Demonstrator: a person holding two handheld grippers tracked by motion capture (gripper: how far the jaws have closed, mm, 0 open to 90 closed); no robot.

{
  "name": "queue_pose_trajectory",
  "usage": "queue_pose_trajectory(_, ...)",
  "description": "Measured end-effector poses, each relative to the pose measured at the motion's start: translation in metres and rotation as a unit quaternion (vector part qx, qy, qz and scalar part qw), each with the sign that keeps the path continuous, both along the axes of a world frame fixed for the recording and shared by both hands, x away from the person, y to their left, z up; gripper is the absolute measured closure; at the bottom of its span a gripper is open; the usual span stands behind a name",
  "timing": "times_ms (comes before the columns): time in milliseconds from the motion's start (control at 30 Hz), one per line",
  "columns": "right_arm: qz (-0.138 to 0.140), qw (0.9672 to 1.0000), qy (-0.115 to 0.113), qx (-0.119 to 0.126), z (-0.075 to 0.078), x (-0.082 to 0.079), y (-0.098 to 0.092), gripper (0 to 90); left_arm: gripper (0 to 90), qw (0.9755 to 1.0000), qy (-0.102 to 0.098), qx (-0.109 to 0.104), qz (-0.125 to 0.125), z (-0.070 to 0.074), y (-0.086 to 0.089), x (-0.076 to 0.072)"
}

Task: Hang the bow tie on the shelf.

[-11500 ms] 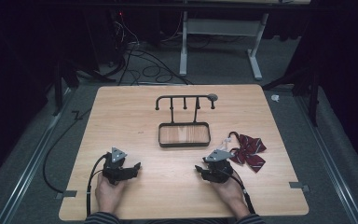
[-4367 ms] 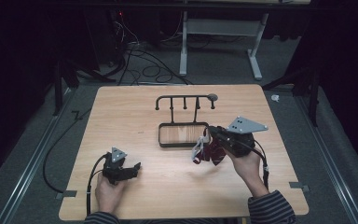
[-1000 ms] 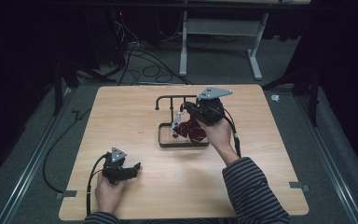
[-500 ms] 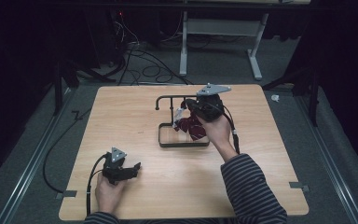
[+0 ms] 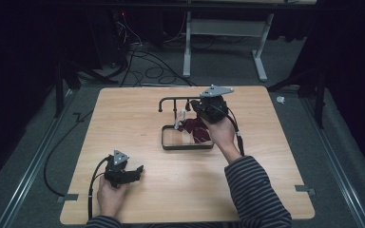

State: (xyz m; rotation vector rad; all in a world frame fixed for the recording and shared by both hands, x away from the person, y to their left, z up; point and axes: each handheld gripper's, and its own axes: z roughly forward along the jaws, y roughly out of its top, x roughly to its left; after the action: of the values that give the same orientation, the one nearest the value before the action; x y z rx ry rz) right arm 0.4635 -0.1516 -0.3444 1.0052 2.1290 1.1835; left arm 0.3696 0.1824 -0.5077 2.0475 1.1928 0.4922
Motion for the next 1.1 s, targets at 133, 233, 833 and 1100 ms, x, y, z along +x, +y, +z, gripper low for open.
queue_pose_trajectory(133,-0.003,0.9999,0.010,0.008,-0.002,0.003,-0.001,89.3,21.2,1.0000,0.000,0.000,0.000,0.000,0.000,0.000)
queue_pose_trajectory(233,-0.004,0.9999,0.010,0.007,-0.003,0.004,-0.002,87.2,21.2,1.0000,0.000,0.000,0.000,0.000,0.000,0.000)
queue_pose_trajectory(833,-0.003,0.9997,0.000,0.024,0.001,-0.009,-0.018,75.2,21.2,1.0000,-0.001,0.002,0.001,0.000,0.000,0.000)
queue_pose_trajectory(1100,0.001,0.9990,-0.008,0.044,0.006,-0.019,-0.031,74.7,21.2,1.0000,-0.001,0.001,0.000,0.000,-0.001,0.000)
